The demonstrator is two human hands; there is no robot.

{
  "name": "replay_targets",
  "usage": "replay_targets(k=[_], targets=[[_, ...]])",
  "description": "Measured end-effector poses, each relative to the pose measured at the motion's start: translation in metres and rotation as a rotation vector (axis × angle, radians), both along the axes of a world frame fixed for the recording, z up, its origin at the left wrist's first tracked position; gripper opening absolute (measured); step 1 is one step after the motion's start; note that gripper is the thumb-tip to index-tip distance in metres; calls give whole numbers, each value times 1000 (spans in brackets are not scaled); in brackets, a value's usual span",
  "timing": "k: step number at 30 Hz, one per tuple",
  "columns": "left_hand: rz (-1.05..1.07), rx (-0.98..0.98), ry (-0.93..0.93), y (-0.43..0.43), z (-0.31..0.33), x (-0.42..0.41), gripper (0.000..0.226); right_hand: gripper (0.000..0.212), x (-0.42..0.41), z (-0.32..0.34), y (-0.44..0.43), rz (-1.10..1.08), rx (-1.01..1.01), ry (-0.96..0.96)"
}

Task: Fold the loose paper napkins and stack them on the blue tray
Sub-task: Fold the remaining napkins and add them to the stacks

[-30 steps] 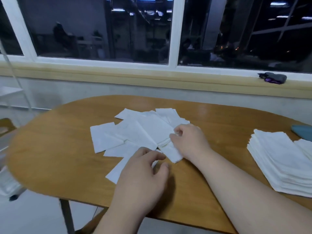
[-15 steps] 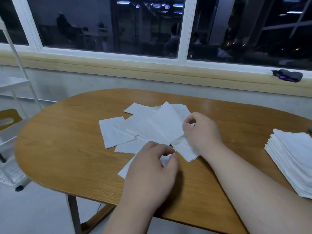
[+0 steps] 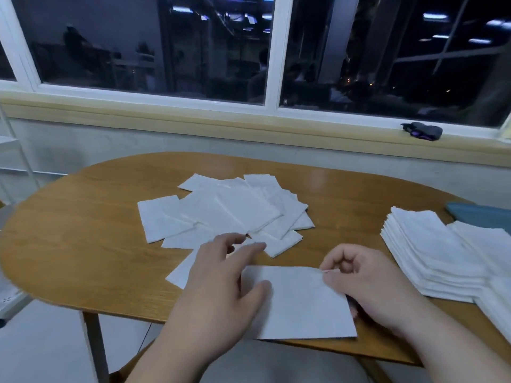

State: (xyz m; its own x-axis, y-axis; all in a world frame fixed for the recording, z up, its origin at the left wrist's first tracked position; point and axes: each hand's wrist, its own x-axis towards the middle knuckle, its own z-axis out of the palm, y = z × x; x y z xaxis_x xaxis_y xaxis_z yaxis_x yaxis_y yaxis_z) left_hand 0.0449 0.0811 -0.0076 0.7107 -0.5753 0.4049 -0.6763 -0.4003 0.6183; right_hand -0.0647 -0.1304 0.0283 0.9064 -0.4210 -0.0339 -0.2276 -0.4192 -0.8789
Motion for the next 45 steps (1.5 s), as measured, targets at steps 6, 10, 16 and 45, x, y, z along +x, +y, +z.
replay_targets(k=[6, 10, 16, 45], targets=[[-52, 205, -84, 5, -11, -8, 27, 17, -2, -22, 6, -192, -350, 0], [-75, 218, -79, 8, -9, -7, 17, 17, -5, -30, 11, -213, -568, 33], [-109, 205, -90, 6, -10, -6, 8, 20, -3, -33, 8, -212, -592, 4], [221, 178, 44, 82, 9, 46, 51, 58, 78, -3, 127, 453, -817, 132]])
